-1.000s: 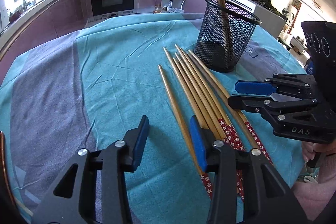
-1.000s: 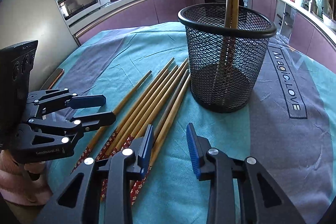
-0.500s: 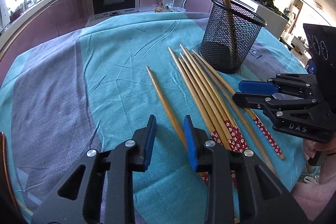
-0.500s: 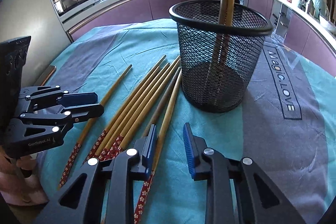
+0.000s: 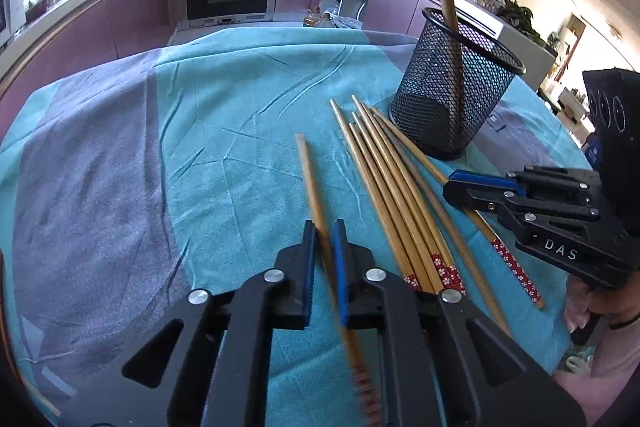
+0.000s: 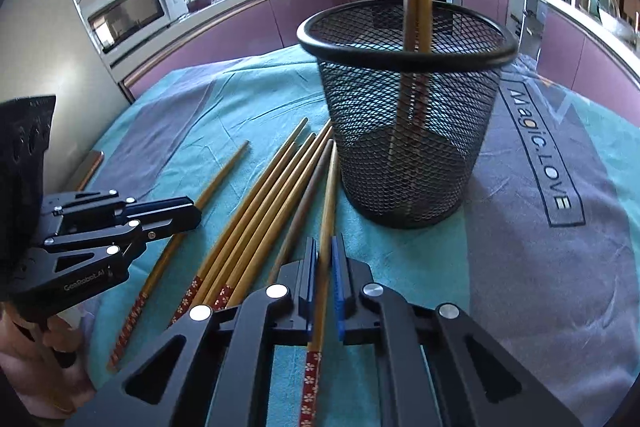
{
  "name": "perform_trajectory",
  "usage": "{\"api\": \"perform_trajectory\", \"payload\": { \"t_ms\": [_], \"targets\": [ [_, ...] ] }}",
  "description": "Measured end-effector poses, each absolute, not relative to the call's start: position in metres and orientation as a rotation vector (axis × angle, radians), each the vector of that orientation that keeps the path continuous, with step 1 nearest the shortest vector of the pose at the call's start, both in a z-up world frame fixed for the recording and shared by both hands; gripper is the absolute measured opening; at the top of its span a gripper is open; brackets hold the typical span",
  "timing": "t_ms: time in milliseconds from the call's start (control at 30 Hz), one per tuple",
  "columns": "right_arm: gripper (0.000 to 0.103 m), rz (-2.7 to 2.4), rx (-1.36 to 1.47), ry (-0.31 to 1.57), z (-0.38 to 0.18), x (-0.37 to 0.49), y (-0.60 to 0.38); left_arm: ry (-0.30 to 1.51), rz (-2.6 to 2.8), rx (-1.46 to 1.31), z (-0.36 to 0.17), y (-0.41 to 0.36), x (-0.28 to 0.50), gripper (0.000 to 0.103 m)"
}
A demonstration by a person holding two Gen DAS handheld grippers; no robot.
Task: Organize utensils
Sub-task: 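Grasp a chopstick with the right gripper while the left gripper grasps another, then lift both chopsticks upright and drop them into the mesh cup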
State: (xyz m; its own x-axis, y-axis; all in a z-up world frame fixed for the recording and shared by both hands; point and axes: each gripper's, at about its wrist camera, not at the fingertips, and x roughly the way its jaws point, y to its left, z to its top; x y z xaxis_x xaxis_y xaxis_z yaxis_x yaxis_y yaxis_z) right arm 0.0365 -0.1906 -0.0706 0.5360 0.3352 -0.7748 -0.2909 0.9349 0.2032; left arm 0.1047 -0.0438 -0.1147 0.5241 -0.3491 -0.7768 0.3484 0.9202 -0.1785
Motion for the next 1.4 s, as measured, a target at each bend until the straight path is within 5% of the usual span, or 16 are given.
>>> {"api": "perform_trajectory", "payload": {
  "t_ms": [333, 1400],
  "targets": [
    [0.006, 0.451, 0.093, 0.876, -0.046, 0.023, -0.199, 0.886, -0.471, -0.034, -0.099, -0.040, 0.096, 0.008],
    [0.006, 0.466, 0.186, 0.455, 0.091, 0.026, -0.259, 0.496, -0.716, -0.158, 0.075, -0.051, 0.107, 0.007]
  ]
}}
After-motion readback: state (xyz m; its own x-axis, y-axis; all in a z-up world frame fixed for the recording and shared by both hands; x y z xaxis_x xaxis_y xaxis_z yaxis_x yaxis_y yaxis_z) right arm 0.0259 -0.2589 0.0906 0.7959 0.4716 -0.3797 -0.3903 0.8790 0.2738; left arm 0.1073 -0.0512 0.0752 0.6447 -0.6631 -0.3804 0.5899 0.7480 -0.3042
